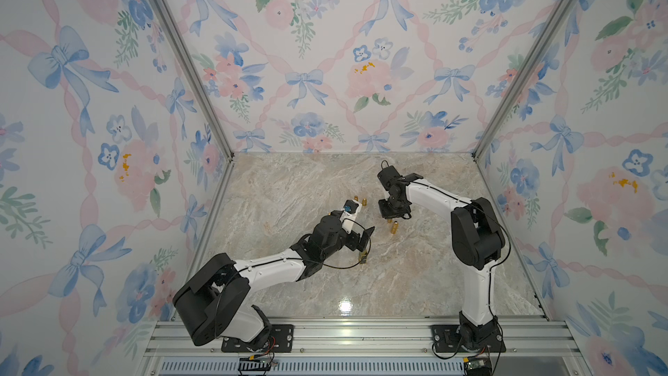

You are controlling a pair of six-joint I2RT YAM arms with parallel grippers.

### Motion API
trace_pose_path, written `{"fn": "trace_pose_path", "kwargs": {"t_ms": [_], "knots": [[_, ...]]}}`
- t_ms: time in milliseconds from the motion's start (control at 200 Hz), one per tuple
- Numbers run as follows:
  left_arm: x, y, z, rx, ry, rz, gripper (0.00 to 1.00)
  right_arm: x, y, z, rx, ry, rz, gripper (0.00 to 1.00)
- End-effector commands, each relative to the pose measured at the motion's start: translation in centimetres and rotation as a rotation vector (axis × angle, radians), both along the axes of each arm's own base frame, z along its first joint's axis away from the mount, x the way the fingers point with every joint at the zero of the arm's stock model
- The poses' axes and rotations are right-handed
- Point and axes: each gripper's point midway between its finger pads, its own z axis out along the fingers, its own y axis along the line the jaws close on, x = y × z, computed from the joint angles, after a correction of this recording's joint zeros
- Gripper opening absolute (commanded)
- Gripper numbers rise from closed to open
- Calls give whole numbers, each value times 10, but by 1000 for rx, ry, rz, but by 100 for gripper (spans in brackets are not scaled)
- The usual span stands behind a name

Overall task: Open the lipstick cap
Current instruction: Pick up the lipstick at the center of the board.

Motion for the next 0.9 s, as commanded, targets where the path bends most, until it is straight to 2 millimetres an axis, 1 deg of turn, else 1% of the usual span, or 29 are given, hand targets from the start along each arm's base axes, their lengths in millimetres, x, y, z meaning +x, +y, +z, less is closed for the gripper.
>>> {"fn": "trace_pose_path", "kwargs": {"t_ms": [0, 255, 375, 540, 650, 770, 895], "knots": [[-2, 8, 8, 17, -43, 17, 98, 2, 12, 43, 65, -70, 13, 19], [-8, 26, 9, 45, -84, 33, 98, -21, 40, 81, 197, -69, 66, 19], [-12, 30, 6, 56, -92, -9, 92, -38, 57, 99, 256, -62, 102, 19], [-21, 27, 3, 60, -102, -127, 87, -65, 79, 123, 338, -43, 155, 19], [-21, 26, 2, 65, -110, -168, 84, -82, 91, 136, 397, -22, 170, 19], [-24, 23, 2, 63, -132, -222, 76, -99, 105, 148, 481, 15, 189, 20], [-26, 18, 2, 60, -150, -258, 67, -111, 117, 158, 546, 33, 200, 20]]}}
